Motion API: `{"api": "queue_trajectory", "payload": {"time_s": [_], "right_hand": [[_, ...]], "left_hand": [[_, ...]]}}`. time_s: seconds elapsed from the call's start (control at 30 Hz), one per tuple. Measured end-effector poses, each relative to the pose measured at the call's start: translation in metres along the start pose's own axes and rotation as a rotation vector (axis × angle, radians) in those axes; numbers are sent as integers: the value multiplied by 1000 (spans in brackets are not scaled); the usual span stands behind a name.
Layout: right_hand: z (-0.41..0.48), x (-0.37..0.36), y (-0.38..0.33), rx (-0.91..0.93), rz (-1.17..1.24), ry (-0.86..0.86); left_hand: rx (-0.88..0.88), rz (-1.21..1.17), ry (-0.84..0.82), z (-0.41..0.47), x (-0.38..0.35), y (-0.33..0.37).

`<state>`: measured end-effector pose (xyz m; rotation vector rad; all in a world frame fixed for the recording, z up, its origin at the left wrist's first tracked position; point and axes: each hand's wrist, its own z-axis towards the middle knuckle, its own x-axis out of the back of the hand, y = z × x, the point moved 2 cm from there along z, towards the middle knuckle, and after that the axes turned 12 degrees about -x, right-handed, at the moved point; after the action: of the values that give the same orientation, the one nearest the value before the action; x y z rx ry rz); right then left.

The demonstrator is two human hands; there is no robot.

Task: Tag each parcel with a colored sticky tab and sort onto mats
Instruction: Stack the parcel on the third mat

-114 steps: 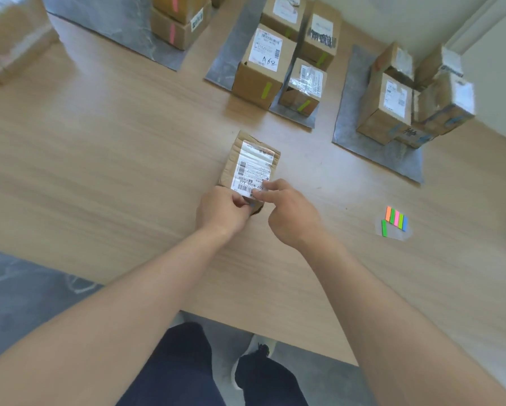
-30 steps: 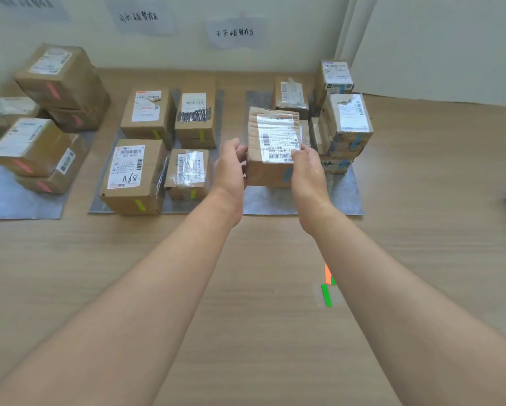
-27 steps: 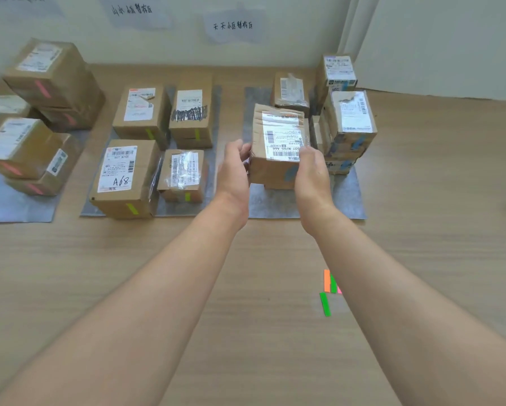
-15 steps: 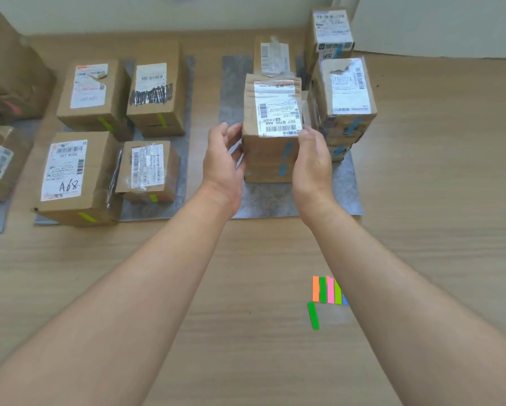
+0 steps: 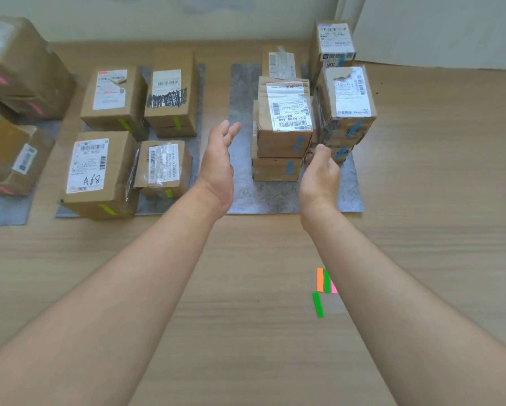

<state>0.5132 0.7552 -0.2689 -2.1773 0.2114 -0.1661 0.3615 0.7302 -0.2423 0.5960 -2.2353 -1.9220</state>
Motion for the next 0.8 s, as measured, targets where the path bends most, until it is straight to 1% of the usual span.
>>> {"api": "queue_trajectory", "payload": {"time_s": [0.2, 0.3, 0.4, 0.57, 0.67, 0.8], "right_hand": [[-56, -9, -12, 56, 5, -29], [-100, -19, -20, 115, -8, -52], [-160, -32, -32, 192, -10, -108], [-252, -50, -39, 289, 42, -150], [-316, -58, -47, 357, 34, -175], [-405, -65, -62, 459, 8, -207]], "left_hand": [[-57, 47, -43, -47, 32, 38], [-138, 70, -65, -72, 57, 62], [-197, 65, -65, -102, 83, 95], [-240, 82, -85, -172, 140, 161], [-267, 63, -109, -213, 167, 198], [-345, 107, -137, -270, 202, 248]]}}
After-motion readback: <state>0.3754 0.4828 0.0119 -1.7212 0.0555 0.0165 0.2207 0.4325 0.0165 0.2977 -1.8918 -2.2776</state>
